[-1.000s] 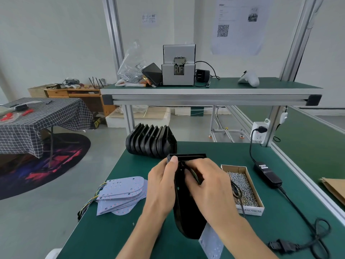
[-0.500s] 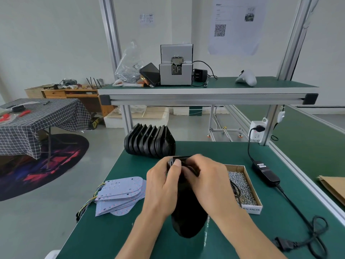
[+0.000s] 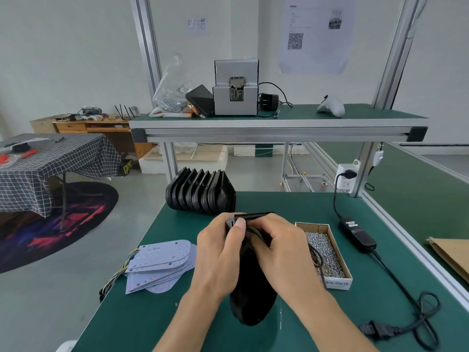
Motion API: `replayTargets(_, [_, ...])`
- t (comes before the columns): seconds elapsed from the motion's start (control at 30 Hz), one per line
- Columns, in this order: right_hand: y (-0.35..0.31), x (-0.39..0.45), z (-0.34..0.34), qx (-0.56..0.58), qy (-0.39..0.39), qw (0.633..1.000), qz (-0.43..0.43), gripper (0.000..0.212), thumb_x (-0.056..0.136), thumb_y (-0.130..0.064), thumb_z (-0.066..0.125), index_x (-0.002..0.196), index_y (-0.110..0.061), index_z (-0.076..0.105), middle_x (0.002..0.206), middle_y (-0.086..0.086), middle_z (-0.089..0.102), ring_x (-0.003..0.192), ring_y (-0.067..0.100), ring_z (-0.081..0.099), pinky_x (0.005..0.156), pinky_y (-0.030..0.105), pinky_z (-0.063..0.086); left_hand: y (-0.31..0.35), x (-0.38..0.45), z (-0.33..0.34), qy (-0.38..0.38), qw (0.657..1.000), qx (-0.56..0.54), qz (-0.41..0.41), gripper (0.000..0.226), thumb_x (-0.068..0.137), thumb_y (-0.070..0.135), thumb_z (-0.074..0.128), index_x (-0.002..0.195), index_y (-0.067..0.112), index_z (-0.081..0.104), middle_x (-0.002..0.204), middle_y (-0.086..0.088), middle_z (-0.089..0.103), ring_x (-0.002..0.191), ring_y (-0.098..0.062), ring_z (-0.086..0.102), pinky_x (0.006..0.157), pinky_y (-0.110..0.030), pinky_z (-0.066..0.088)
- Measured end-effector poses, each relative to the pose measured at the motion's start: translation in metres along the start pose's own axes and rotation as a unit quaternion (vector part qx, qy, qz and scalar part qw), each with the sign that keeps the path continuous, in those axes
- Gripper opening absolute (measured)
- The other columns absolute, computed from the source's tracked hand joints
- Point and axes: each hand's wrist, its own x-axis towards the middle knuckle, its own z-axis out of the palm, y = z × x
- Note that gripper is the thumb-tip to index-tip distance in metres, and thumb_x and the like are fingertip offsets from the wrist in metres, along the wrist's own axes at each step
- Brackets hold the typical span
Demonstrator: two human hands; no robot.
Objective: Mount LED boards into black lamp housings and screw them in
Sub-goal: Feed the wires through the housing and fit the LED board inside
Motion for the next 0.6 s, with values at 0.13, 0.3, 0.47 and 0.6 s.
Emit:
replayTargets(0.13, [0.003,-0.001,0.002,0.045,-0.036,0.998,0.040,0.018,0.096,-0.015,0.069,0.103,-0.029,0.079,0.094,-0.014,0.074,0.091,0.007,0.068,0.083,0.034,0.053,-0.004,-0.001,-0.004,-0.027,0.998,0.055,0.023,0.033,0.093,0.046,0.045,0.094,0.026,0.072,0.085,0.011,0.071,0.085,-0.013,0.067,0.073,-0.028,0.050])
replayTargets(0.3, [0.000,-0.008,0.002,0.003,-0.084,0.996,0.006,0.027,0.104,-0.023,0.059,0.123,-0.038,0.071,0.109,-0.022,0.065,0.104,0.003,0.062,0.090,0.025,0.050,-0.010,0.000,-0.002,-0.017,1.000,-0.012,-0.012,0.045,0.093,0.047,0.044,0.089,0.008,0.065,0.081,-0.008,0.067,0.080,-0.028,0.061,0.076,-0.053,0.051])
replayTargets(0.47, [0.002,-0.001,-0.001,-0.058,-0.202,0.977,0.049,0.021,0.105,-0.028,0.045,0.109,-0.030,0.065,0.101,-0.008,0.062,0.095,0.016,0.060,0.088,0.041,0.050,-0.014,-0.003,0.002,-0.038,0.999,-0.005,-0.014,0.043,0.093,0.048,0.045,0.093,0.012,0.068,0.084,-0.003,0.069,0.084,-0.026,0.064,0.079,-0.052,0.052])
replayTargets(0.6, [0.006,-0.006,-0.001,-0.037,-0.134,0.990,0.038,0.016,0.098,-0.031,0.054,0.100,-0.032,0.070,0.091,-0.013,0.067,0.088,0.008,0.063,0.080,0.030,0.051,-0.014,-0.001,0.006,-0.050,0.997,-0.043,-0.032,0.047,0.095,0.050,0.045,0.086,0.007,0.058,0.082,-0.019,0.060,0.075,-0.029,0.055,0.075,-0.058,0.050])
